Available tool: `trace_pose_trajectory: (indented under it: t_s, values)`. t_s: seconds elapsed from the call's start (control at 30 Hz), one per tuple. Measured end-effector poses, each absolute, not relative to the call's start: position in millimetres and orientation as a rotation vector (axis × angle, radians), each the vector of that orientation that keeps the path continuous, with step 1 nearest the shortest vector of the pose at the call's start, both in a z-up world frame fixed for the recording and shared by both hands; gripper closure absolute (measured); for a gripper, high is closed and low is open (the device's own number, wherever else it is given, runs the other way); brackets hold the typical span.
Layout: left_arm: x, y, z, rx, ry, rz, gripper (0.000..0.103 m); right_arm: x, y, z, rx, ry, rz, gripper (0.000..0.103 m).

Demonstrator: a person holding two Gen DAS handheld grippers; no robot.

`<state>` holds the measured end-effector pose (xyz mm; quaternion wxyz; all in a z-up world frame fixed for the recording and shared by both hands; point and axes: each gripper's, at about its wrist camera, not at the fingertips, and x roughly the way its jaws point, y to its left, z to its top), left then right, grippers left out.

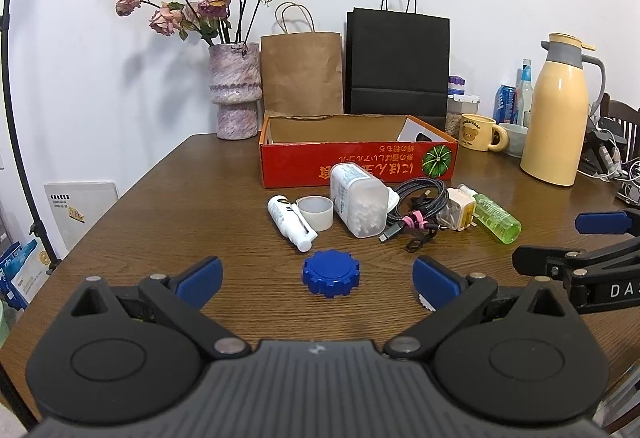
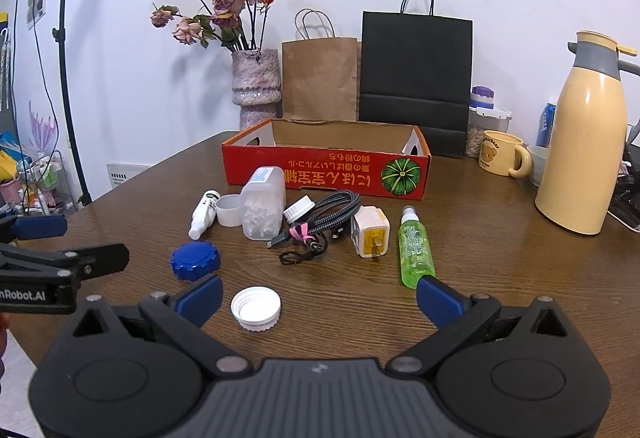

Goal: Organize rigid objects

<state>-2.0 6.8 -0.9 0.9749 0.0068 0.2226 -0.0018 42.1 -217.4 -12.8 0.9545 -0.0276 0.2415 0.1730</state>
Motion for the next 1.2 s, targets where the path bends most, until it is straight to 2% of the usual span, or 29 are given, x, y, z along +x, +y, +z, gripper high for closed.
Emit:
trace_pose_trajectory:
  t_s: [1.2]
  values:
    - [-0.2,10.6,0.1,0.009,0.445,0.003,0.0,37.7,-212.7,-11.1,-0.056,0.467,0.354,0.0]
